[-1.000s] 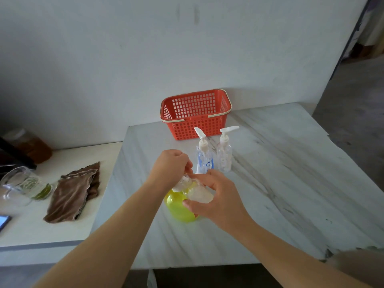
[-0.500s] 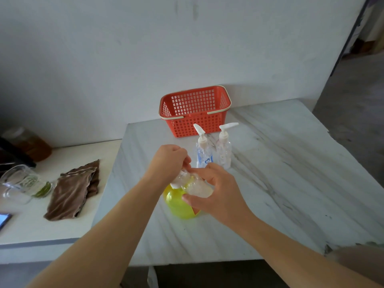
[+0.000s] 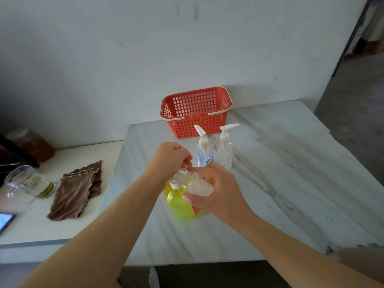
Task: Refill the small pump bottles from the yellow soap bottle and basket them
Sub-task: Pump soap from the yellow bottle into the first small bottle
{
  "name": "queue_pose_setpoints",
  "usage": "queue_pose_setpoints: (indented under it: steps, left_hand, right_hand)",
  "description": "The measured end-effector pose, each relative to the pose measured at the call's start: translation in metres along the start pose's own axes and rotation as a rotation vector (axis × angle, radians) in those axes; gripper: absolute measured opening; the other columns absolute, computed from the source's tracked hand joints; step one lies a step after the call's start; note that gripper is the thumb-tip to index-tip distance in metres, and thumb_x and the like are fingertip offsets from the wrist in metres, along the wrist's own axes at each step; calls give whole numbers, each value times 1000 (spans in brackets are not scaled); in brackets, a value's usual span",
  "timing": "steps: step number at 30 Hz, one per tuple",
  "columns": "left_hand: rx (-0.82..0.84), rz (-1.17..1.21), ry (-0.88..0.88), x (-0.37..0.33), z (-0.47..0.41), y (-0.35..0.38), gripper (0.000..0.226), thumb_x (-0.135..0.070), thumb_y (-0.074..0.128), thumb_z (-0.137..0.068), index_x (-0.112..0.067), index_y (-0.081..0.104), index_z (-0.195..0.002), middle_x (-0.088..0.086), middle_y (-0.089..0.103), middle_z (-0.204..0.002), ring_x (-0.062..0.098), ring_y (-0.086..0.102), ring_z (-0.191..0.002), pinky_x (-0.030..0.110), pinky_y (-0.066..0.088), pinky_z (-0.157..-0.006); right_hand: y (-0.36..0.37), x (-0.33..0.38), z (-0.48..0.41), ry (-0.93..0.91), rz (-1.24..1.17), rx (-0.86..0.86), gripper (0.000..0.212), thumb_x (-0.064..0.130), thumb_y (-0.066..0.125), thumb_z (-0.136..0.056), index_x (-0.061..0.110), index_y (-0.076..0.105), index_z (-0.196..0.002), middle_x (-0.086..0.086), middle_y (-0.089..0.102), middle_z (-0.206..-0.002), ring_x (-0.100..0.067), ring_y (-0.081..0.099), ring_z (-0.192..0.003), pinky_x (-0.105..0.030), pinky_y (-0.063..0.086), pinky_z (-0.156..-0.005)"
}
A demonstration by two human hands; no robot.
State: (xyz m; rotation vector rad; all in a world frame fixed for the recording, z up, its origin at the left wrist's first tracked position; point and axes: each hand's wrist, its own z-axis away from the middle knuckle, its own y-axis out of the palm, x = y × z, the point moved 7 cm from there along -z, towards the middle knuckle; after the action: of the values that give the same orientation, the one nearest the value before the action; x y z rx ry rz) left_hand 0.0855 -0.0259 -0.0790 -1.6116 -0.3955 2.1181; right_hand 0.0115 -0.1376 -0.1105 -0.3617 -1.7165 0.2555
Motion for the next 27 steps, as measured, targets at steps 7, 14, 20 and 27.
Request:
queue_pose_setpoints:
  steps: [7, 14, 20, 27]
  left_hand:
    - [25, 20, -44, 11, -3, 4, 23, -2, 46, -83, -4, 65, -69, 6, 68, -61, 20, 60, -62, 29, 48, -68]
    - [8, 3, -20, 10, 1, 7, 23, -3, 46, -82, -4, 64, -68, 13, 70, -72, 25, 61, -69, 37, 51, -79]
    - [-5, 25, -12, 1, 1, -1, 14, -4, 53, -81, 1, 65, -75, 14, 70, -73, 25, 59, -68, 32, 47, -68]
    - [8, 34, -8, 8, 1, 5, 24, -2, 44, -83, -4, 64, -69, 12, 69, -69, 25, 62, -67, 35, 52, -75]
  right_hand:
    - [5, -6, 2, 35, -20, 18, 62, 61, 63, -51, 43, 67, -110, 9, 51, -82, -5, 55, -80, -13, 42, -71]
    - [4, -8, 5, 40, -65, 21, 55, 56, 68, -52, 45, 67, -106, 4, 55, -86, -14, 60, -84, -36, 53, -80]
    - [2, -5, 1, 27, -40, 21, 62, 60, 66, -51, 40, 67, -110, 10, 48, -81, -8, 57, -85, -21, 48, -79]
    - [5, -8, 3, 39, -54, 30, 50, 58, 66, -51, 52, 63, -101, 9, 52, -84, -8, 59, -84, -25, 51, -79]
